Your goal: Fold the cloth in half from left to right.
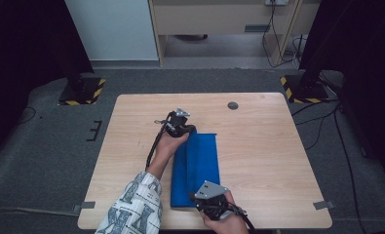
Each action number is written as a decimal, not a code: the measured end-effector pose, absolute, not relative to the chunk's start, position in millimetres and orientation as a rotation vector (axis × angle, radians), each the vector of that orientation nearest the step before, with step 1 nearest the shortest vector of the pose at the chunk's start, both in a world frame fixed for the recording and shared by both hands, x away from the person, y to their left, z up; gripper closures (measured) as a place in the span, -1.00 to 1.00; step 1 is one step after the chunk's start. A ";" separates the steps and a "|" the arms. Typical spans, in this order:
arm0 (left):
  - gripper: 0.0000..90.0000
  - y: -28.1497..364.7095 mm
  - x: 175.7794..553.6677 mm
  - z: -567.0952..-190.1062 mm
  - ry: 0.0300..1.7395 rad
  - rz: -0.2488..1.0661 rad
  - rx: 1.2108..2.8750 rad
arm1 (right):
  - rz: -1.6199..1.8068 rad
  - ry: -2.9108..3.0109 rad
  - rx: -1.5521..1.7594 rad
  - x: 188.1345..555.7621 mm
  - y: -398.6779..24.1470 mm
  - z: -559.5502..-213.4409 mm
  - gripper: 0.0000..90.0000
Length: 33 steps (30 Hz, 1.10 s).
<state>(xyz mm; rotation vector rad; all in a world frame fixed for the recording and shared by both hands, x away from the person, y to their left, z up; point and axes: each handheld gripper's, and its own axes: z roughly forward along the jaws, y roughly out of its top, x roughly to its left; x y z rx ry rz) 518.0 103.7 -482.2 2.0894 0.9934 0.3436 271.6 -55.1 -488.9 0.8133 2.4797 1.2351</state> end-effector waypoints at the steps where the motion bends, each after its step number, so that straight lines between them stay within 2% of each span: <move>1: 0.95 101.4 517.9 -483.0 0.992 0.343 2.093 | 1.234 2.483 0.822 271.4 -56.9 -489.5 0.98; 12: 0.95 78.7 521.4 -491.0 1.010 0.342 2.109 | 1.220 2.476 0.843 270.6 -73.9 -491.1 0.98; 33: 0.95 64.1 523.8 -496.7 1.026 0.338 2.109 | 1.187 2.500 0.868 271.6 -88.3 -495.8 0.97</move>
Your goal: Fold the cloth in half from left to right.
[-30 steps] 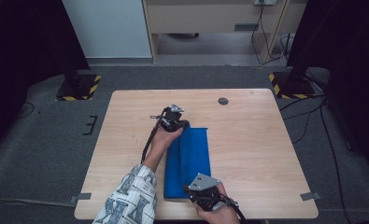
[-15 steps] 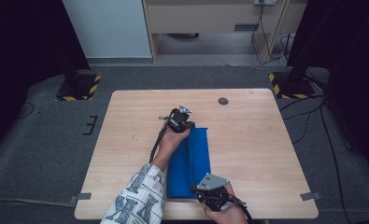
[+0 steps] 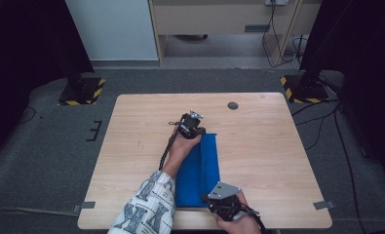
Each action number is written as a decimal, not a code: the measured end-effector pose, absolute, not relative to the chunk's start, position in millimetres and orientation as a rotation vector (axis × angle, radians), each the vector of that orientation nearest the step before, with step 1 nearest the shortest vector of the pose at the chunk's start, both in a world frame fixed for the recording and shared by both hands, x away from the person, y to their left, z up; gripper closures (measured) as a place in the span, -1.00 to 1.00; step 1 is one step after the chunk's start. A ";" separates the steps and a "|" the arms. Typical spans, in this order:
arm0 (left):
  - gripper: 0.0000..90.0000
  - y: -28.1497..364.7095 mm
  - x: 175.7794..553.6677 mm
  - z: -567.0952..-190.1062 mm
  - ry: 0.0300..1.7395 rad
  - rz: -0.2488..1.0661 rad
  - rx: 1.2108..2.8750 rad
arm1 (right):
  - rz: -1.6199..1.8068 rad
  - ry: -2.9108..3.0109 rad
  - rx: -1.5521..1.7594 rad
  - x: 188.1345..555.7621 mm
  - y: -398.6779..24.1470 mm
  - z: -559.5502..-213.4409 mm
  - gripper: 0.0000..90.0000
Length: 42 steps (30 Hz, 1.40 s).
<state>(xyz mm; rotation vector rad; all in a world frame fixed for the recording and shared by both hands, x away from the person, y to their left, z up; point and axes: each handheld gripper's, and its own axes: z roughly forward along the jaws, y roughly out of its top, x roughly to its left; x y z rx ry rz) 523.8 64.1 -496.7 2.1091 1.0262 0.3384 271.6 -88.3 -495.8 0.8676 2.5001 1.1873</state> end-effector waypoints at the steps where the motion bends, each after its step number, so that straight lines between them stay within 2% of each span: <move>1: 0.95 63.3 523.8 -496.7 1.025 0.339 2.110 | 1.183 2.502 0.872 272.3 -89.6 -496.3 0.97; 4: 0.93 61.5 523.8 -497.3 1.018 0.338 2.114 | 1.176 2.505 0.887 273.4 -92.3 -497.9 0.94; 5: 0.90 61.3 523.8 -497.6 1.016 0.340 2.116 | 1.176 2.506 0.886 273.7 -92.9 -498.1 0.87; 8: 0.47 60.9 524.2 -498.5 1.033 0.348 2.089 | 1.151 2.529 0.918 276.2 -95.6 -499.5 0.40; 10: 0.20 61.6 524.2 -497.9 1.032 0.338 2.077 | 1.143 2.512 0.937 278.1 -98.8 -500.3 0.21; 11: -0.01 62.4 524.1 -497.0 1.031 0.341 2.074 | 1.136 2.495 0.958 280.7 -101.6 -500.6 0.00; 12: -0.01 63.6 524.0 -495.9 1.030 0.341 2.067 | 1.136 2.495 0.958 280.7 -101.6 -500.6 0.00; 13: -0.15 66.6 524.0 -493.7 1.027 0.330 2.048 | 1.131 2.480 0.962 283.2 -103.9 -500.2 -0.14; 19: -0.37 73.3 523.9 -487.9 0.998 0.317 2.016 | 1.117 2.455 0.976 293.3 -108.3 -501.1 -0.34; 24: -0.46 82.6 522.8 -483.9 0.996 0.319 2.016 | 1.118 2.428 1.010 311.5 -114.4 -501.2 -0.45; 42: -0.71 124.5 508.1 -487.1 1.009 0.360 2.053 | 1.108 2.370 1.099 379.6 -119.2 -514.2 -0.57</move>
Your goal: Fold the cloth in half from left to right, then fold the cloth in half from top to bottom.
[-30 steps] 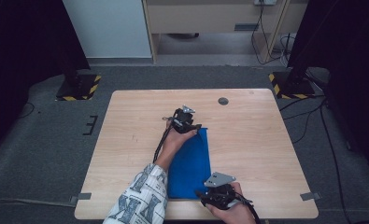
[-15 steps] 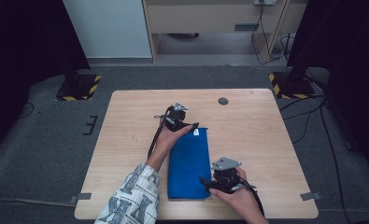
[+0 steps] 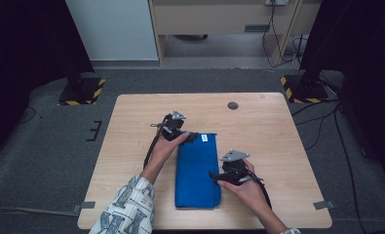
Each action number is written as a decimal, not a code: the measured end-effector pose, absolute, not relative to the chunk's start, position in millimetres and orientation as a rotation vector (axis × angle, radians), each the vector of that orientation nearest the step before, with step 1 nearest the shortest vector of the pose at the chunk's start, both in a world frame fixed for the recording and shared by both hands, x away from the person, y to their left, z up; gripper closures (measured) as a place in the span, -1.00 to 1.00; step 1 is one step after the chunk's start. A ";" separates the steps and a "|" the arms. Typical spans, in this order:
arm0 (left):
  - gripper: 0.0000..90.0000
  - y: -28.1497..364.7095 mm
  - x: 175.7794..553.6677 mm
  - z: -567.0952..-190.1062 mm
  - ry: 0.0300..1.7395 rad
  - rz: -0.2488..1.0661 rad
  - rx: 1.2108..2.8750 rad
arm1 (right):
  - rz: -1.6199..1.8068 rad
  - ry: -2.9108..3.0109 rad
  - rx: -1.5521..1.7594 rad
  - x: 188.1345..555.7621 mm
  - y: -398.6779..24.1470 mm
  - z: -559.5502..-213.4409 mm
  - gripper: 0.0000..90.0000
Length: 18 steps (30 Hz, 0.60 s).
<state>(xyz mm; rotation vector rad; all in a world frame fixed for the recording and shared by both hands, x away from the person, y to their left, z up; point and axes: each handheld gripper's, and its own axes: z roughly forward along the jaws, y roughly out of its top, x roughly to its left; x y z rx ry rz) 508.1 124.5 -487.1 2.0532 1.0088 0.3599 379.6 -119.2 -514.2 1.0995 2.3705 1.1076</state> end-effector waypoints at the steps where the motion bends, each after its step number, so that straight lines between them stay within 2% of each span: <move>1: -0.72 127.6 507.5 -487.3 1.011 0.360 2.052 | 1.101 2.369 1.105 386.3 -117.9 -515.9 -0.57; 11: -0.75 144.6 506.0 -492.3 1.017 0.369 2.065 | 1.101 2.360 1.104 417.8 -111.2 -508.3 -0.65; 16: -0.69 149.6 510.2 -498.9 1.038 0.383 2.056 | 1.102 2.336 1.129 442.0 -108.8 -503.7 -0.46; 18: -0.64 150.6 511.9 -502.1 1.044 0.393 2.063 | 1.102 2.333 1.148 454.1 -108.3 -502.6 -0.33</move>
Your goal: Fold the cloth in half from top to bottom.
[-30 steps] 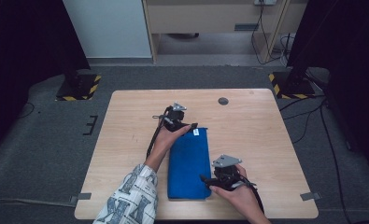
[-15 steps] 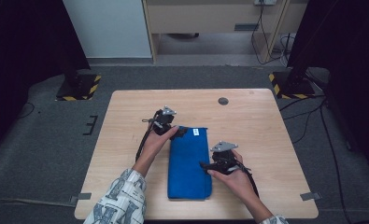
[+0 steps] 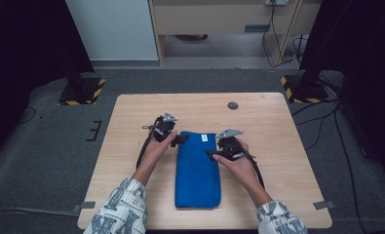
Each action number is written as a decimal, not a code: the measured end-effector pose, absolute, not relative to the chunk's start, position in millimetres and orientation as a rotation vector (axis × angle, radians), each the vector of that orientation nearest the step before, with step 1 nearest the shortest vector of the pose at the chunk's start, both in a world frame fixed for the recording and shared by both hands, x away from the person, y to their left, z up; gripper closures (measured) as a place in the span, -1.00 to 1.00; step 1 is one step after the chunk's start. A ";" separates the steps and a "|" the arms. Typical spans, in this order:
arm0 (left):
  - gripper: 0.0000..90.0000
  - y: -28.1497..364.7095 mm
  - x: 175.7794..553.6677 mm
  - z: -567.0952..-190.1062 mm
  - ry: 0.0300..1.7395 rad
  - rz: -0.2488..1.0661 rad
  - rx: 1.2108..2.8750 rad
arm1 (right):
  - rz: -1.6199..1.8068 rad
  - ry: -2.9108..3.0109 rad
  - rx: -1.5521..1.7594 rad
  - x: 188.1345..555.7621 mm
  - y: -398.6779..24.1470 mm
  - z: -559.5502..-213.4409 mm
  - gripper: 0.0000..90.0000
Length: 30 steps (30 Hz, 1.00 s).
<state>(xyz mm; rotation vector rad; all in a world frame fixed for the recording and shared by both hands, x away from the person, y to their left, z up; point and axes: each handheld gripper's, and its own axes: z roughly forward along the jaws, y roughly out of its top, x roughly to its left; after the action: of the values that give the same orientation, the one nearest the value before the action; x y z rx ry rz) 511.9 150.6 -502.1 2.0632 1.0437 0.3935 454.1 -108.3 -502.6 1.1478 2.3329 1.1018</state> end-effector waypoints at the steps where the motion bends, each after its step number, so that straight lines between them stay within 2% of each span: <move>1: -0.64 150.8 512.9 -503.6 1.047 0.400 2.062 | 1.101 2.326 1.153 459.4 -108.2 -502.4 -0.28; 11: -0.50 149.0 518.5 -514.2 1.076 0.407 2.097 | 1.077 2.301 1.212 498.4 -106.4 -510.5 0.10; 16: -0.46 147.5 522.2 -520.8 1.106 0.392 2.093 | 1.085 2.283 1.245 513.5 -109.3 -515.2 0.13; 30: -0.17 146.7 529.2 -526.8 1.113 0.433 2.159 | 1.082 2.320 1.289 534.2 -107.2 -531.3 0.11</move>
<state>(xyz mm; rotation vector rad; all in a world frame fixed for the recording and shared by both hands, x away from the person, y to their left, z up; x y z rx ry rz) 529.2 146.7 -526.8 2.1593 1.1134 0.4327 534.2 -107.2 -531.3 1.2887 2.3204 1.0819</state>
